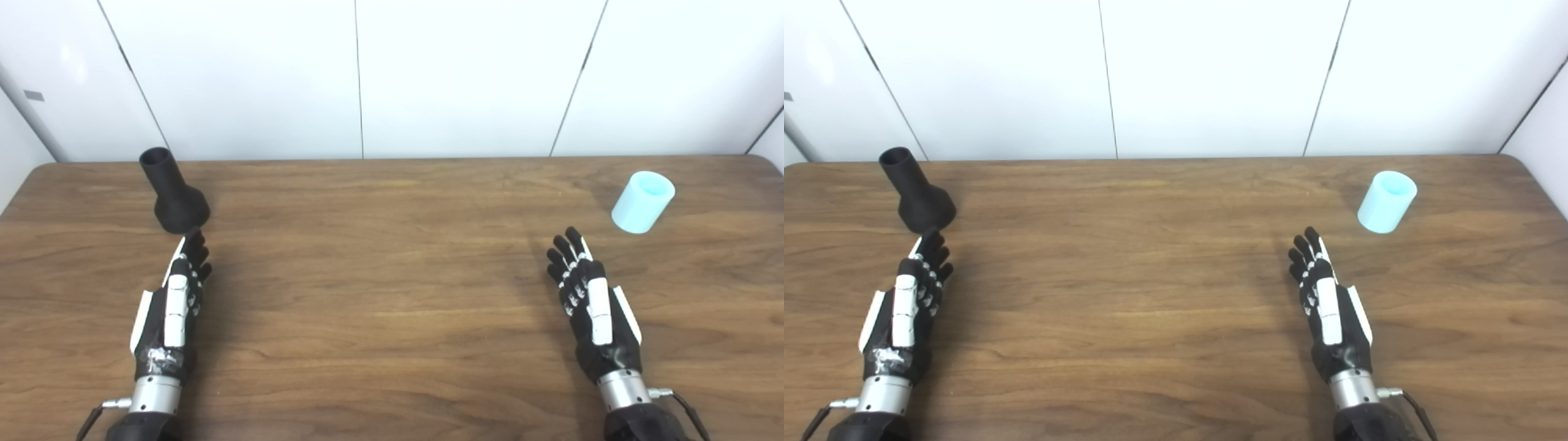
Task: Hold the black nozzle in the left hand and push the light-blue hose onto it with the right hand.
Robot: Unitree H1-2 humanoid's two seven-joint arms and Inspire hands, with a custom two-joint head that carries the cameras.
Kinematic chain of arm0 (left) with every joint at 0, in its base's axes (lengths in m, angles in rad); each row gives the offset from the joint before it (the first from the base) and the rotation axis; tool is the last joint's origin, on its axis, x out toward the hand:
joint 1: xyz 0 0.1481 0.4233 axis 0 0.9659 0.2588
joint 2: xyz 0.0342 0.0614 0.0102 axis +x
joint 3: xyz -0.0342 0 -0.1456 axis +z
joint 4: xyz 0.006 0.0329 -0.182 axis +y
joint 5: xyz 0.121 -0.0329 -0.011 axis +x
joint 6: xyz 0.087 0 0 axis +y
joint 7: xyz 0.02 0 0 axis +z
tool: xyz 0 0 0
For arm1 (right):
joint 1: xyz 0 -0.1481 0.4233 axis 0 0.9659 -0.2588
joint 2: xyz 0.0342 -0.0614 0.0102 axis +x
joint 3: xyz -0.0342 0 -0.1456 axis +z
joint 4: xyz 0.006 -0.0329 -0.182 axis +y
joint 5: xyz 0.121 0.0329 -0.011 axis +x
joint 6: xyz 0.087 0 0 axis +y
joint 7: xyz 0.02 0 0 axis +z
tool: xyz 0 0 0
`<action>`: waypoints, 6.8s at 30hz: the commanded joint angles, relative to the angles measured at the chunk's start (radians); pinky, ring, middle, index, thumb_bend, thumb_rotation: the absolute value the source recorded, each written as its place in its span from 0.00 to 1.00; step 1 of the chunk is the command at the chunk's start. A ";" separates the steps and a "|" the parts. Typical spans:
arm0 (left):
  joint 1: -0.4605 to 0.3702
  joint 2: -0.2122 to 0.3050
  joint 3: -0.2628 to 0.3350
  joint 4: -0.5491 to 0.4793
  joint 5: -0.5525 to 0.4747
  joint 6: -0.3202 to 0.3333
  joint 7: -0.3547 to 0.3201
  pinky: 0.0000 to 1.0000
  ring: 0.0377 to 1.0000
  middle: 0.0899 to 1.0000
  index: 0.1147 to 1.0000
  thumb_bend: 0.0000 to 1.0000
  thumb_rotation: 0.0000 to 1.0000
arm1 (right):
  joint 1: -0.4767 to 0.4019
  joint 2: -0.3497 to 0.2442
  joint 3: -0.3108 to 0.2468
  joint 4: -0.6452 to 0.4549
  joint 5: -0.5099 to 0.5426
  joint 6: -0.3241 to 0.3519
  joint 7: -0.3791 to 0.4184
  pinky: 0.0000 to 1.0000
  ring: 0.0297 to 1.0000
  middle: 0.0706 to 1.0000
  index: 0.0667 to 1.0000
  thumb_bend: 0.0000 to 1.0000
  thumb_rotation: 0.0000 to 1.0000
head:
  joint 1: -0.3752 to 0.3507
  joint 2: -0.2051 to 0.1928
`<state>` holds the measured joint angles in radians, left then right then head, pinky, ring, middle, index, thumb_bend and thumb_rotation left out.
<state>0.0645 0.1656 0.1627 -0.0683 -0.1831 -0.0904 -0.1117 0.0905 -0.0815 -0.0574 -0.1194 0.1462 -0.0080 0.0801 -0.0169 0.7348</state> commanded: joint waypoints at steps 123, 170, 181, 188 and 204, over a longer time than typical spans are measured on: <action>-0.422 0.219 0.068 0.252 0.348 0.193 0.266 1.00 0.99 0.98 0.93 0.89 0.30 | 0.006 -0.058 -0.042 0.181 0.131 -0.068 0.126 0.96 0.96 0.97 0.98 0.60 0.87 | 0.337 -0.248; -0.618 0.315 -0.201 0.501 0.599 0.351 0.203 1.00 1.00 0.95 0.88 1.00 0.42 | 0.007 -0.083 -0.009 0.147 0.115 -0.048 0.146 0.86 0.91 0.89 0.88 0.52 0.75 | 0.323 -0.215; -0.627 0.309 -0.231 0.496 0.632 0.374 0.188 1.00 0.98 0.93 0.88 1.00 0.45 | 0.016 -0.081 -0.016 0.123 0.148 -0.027 0.146 0.91 0.93 0.91 0.90 0.49 0.80 | 0.324 -0.205; -0.641 0.310 -0.229 0.538 0.626 0.364 0.201 1.00 0.98 0.92 0.87 1.00 0.42 | 0.010 -0.074 -0.015 0.118 0.155 0.001 0.135 0.92 0.94 0.92 0.92 0.47 0.80 | 0.318 -0.208; -0.667 0.310 -0.249 0.663 0.647 0.298 0.248 1.00 0.93 0.83 0.77 0.91 0.32 | 0.012 -0.073 -0.015 0.112 0.130 0.006 0.115 0.91 0.93 0.91 0.93 0.50 0.80 | 0.323 -0.203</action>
<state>-0.5614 0.4511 -0.0830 0.5980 0.4564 0.2201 0.1284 0.0498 -0.1814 -0.0836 -0.0469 0.2774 -0.0293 0.2008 0.3053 0.5308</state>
